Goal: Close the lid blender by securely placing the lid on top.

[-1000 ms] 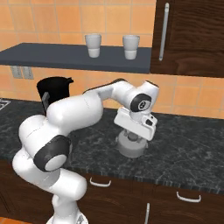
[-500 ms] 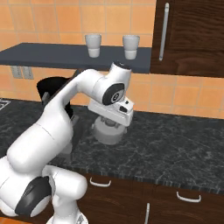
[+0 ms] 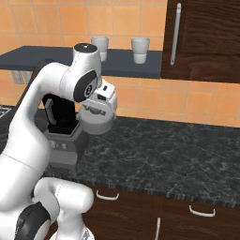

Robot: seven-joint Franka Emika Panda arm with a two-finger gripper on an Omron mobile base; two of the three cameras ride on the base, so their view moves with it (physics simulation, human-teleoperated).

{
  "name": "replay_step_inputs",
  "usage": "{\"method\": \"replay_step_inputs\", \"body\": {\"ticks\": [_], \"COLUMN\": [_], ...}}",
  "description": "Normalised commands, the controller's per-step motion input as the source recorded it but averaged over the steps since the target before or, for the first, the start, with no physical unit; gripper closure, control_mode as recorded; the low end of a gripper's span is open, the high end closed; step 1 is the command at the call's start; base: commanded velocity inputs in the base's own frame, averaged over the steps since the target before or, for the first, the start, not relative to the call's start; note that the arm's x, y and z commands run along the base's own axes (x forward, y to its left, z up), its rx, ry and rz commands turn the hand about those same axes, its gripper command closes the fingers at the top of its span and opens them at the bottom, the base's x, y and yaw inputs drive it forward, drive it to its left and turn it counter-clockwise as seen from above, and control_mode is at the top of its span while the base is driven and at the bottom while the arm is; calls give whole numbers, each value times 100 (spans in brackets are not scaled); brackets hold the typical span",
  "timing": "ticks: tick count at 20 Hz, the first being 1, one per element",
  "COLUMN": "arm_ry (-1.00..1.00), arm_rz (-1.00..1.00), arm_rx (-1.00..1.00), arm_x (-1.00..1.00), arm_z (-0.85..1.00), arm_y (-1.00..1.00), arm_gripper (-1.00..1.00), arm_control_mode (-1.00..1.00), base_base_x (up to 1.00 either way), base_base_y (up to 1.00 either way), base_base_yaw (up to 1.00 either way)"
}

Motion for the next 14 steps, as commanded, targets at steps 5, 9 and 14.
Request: {"method": "replay_step_inputs", "body": {"ticks": [5, 9, 14], "arm_ry": [-21, -11, -1], "arm_rz": [8, 11, 9], "arm_rx": [-9, -6, -6], "arm_x": [5, 32, 46], "arm_z": [100, 83, 62], "arm_y": [66, 76, 67], "arm_gripper": [100, 100, 100], "arm_control_mode": [-100, -100, -100], "base_base_x": [0, 0, 0], "base_base_y": [0, 0, 0], "base_base_yaw": [0, 0, 0]}}
